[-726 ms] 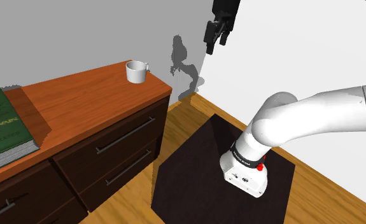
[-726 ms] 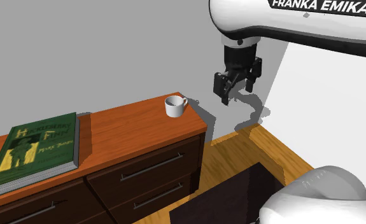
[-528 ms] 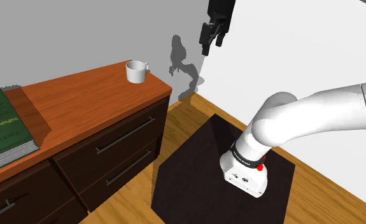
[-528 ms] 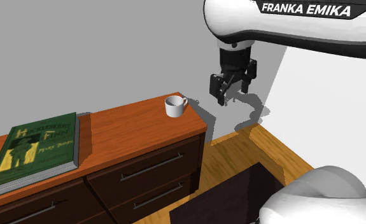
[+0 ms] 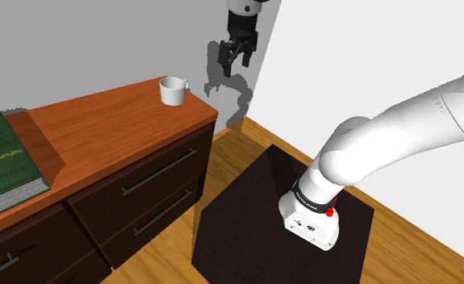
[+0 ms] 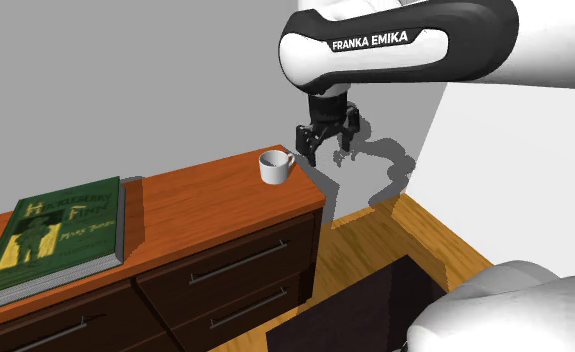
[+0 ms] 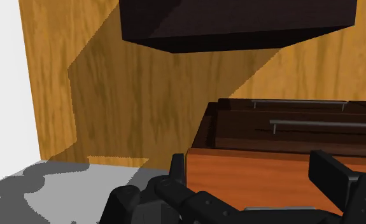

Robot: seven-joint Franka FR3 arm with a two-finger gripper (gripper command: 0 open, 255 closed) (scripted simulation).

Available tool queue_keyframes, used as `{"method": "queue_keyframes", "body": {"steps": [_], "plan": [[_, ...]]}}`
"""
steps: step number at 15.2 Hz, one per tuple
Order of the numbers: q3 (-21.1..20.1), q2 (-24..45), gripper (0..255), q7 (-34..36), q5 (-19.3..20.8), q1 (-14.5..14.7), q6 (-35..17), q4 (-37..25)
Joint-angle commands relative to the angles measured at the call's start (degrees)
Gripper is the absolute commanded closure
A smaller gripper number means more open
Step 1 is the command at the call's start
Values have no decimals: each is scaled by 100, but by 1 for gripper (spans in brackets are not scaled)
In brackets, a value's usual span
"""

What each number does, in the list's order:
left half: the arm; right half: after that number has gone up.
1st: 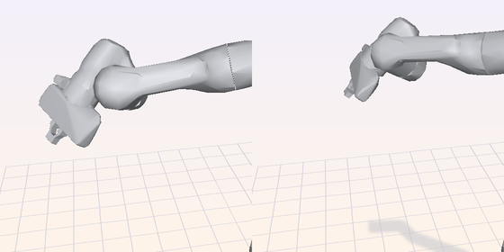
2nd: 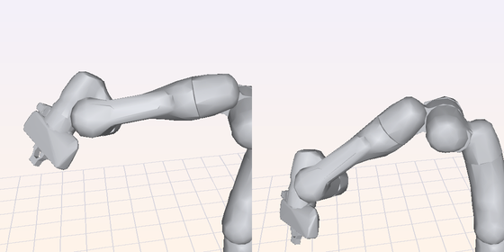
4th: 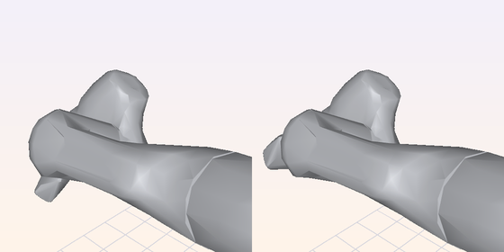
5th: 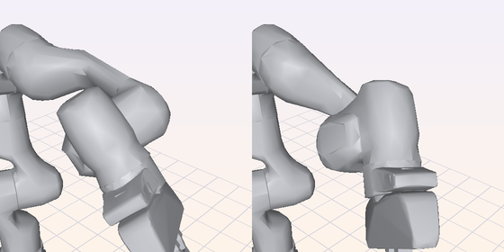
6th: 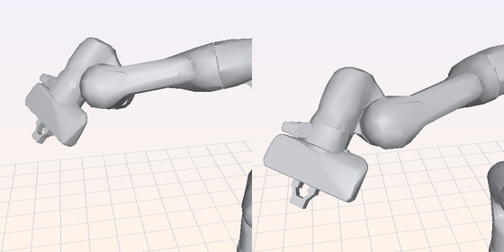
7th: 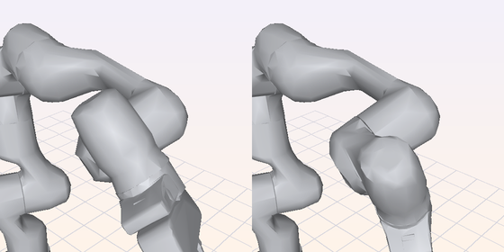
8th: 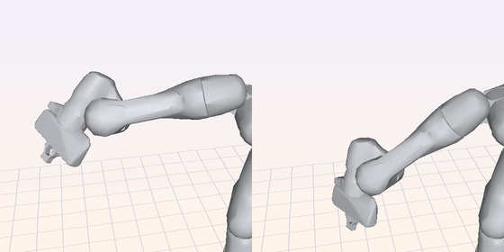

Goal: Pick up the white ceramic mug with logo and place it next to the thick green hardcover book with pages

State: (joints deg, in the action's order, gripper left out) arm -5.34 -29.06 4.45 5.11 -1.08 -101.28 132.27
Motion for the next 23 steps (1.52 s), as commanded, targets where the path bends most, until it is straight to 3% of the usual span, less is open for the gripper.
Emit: {"method": "queue_keyframes", "body": {"steps": [1,12,23], "plan": [[-48,325,0,105,-29,6,-274,-87],[-227,2593,0,592,34,7,-1513,-1272],[-253,4990,0,966,226,160,-1929,-3419]]}}
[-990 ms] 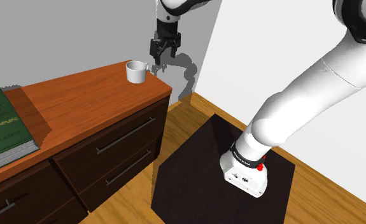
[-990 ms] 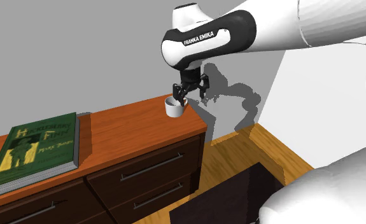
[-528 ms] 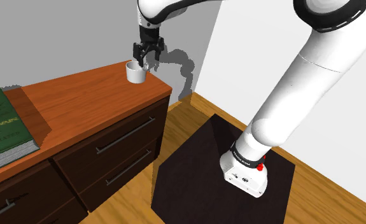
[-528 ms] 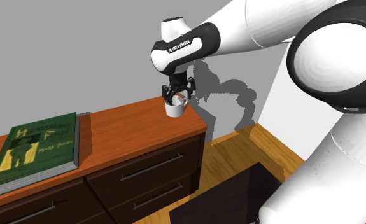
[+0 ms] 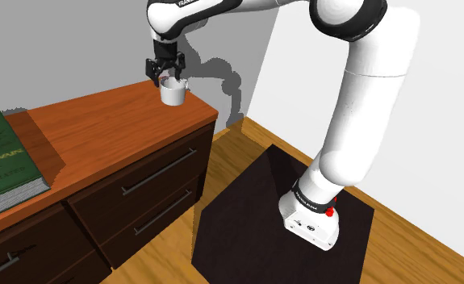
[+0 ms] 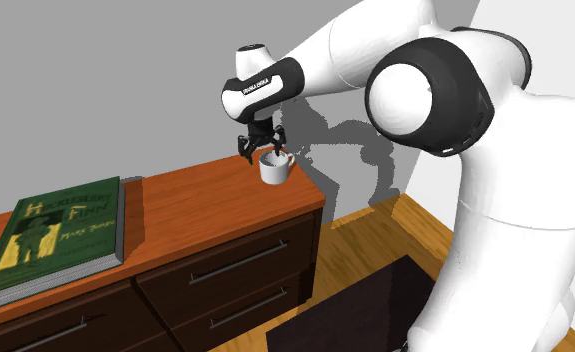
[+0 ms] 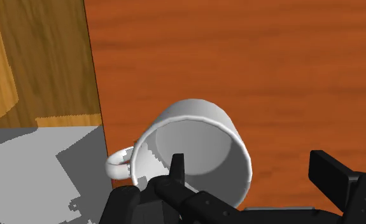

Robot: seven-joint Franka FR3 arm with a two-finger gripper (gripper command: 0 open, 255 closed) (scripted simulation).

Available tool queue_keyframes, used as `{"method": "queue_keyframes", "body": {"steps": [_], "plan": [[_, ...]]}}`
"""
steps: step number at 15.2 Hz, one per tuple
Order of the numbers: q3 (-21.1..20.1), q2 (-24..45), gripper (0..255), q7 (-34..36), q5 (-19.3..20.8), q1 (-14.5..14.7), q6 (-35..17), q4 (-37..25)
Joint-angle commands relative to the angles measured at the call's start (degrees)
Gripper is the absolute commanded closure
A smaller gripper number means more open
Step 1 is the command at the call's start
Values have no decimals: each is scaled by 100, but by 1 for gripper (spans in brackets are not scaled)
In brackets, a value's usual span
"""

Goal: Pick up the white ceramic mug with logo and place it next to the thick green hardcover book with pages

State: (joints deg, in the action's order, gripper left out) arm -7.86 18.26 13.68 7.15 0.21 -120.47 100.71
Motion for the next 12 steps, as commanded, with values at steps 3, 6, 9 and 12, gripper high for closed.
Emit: {"method": "queue_keyframes", "body": {"steps": [3,6,9,12], "plan": [[13,480,0,69,46,47,-132,-376],[27,585,0,84,70,47,-317,-295],[39,681,0,98,92,47,-474,-234],[39,682,0,98,92,47,-473,-235]]}}
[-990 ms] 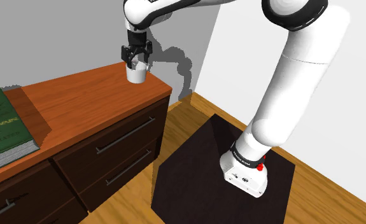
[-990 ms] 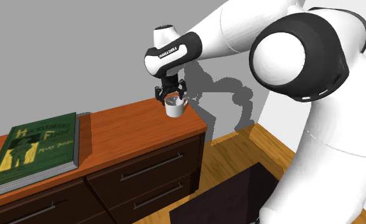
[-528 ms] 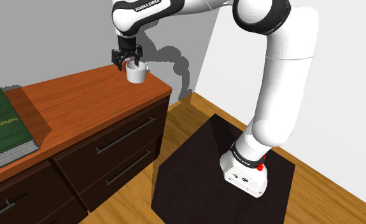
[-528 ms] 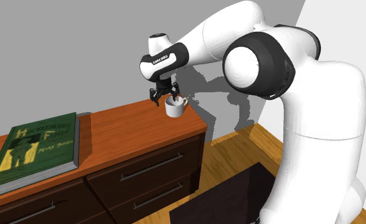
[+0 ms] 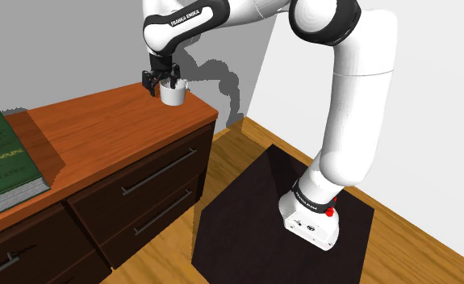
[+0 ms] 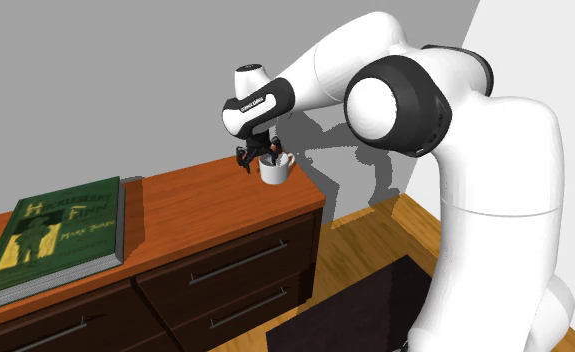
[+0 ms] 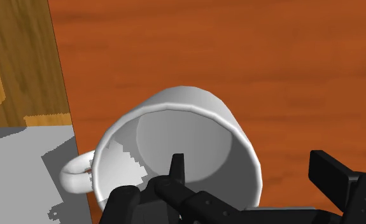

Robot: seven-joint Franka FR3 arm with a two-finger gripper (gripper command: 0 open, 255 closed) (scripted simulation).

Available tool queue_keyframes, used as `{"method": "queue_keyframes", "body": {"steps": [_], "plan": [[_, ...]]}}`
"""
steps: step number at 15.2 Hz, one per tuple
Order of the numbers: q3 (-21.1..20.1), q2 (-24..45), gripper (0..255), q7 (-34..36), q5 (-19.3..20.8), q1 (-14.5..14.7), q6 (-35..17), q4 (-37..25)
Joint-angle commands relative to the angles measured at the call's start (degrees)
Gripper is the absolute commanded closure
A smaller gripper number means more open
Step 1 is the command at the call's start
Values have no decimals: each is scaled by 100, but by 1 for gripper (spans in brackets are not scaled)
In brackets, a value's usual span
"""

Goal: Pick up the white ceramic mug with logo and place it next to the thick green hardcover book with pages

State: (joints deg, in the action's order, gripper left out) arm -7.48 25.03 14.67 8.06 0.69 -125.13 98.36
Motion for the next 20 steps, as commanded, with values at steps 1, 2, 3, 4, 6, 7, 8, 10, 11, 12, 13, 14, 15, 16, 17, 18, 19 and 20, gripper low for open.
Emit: {"method": "queue_keyframes", "body": {"steps": [1,2,3,4,6,7,8,10,11,12,13,14,15,16,17,18,19,20], "plan": [[1,5,0,-1,1,-1,-7,0],[1,5,0,-1,1,-1,-7,0],[1,5,0,-1,1,-1,-7,0],[1,5,0,-1,1,-1,-6,0],[1,5,255,-1,1,-1,-6,0],[1,5,255,-1,1,-1,-6,0],[1,5,255,-1,1,-1,-6,0],[1,5,255,-1,1,-1,-6,0],[1,5,255,-1,1,-1,-6,0],[1,5,255,-1,1,-1,-6,0],[1,5,255,-1,1,-1,-6,0],[1,5,255,-1,1,-1,-7,0],[-3,-30,255,-10,-8,-3,55,-27],[-7,-65,255,-18,-17,-5,117,-55],[-11,-97,255,-27,-25,-7,181,-87],[-14,-129,255,-35,-34,-8,244,-119],[-18,-160,255,-43,-42,-10,308,-152],[-21,-190,255,-51,-50,-11,372,-187]]}}
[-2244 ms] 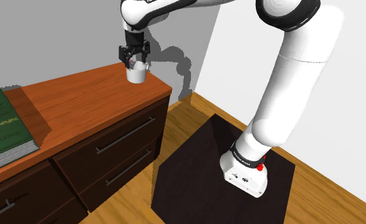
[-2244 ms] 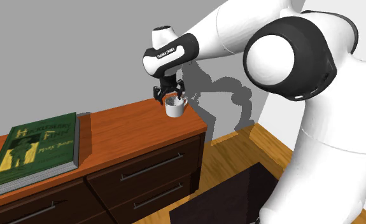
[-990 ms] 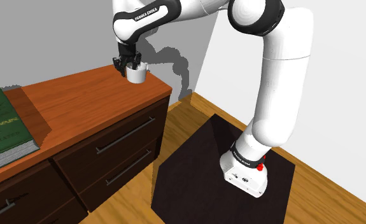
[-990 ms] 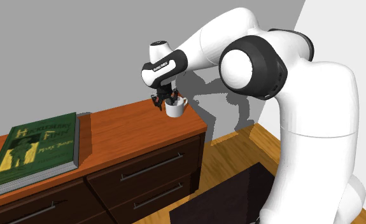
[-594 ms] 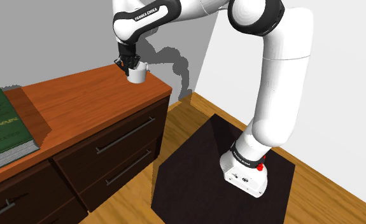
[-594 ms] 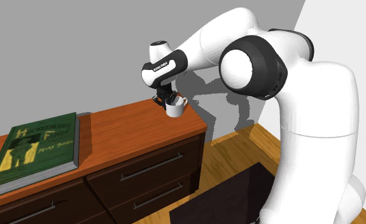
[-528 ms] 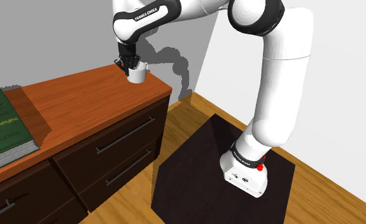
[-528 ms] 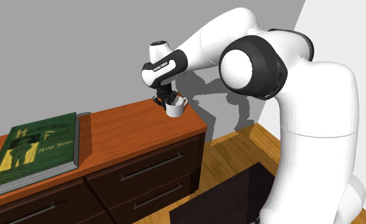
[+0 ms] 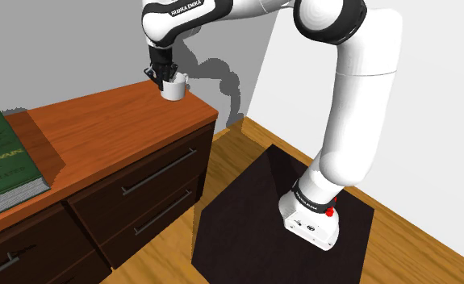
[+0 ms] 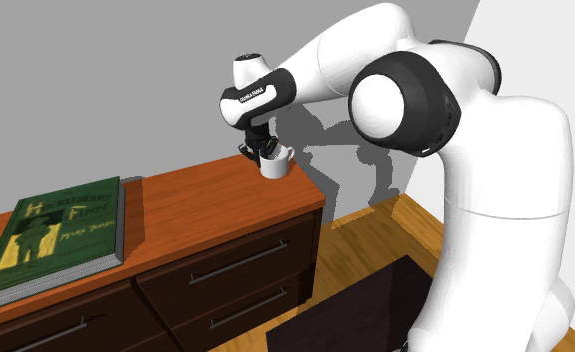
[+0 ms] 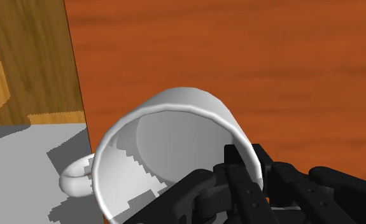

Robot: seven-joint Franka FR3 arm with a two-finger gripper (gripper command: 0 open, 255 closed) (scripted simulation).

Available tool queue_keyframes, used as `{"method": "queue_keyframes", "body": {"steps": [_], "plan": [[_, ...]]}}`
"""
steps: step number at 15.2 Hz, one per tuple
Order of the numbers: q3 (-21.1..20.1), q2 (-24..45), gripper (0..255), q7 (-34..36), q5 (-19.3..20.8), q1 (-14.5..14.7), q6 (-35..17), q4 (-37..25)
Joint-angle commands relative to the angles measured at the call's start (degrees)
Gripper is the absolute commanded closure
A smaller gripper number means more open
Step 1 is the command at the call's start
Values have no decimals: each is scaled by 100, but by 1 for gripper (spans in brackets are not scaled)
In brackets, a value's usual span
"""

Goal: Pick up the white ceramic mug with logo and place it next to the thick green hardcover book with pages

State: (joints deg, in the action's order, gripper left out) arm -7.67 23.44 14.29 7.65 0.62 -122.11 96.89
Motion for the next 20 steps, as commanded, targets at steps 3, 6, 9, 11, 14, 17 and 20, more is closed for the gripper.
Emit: {"method": "queue_keyframes", "body": {"steps": [3,6,9,11,14,17,20], "plan": [[-12,-115,255,-36,-31,-7,266,-152],[-20,-190,255,-58,-52,-8,465,-278],[-27,-255,255,-79,-70,-9,668,-417],[-31,-293,255,-93,-82,-8,805,-517],[-37,-342,255,-112,-97,-7,1015,-680],[-42,-379,255,-131,-109,-4,1229,-857],[-46,-405,255,-148,-120,0,1447,-1051]]}}
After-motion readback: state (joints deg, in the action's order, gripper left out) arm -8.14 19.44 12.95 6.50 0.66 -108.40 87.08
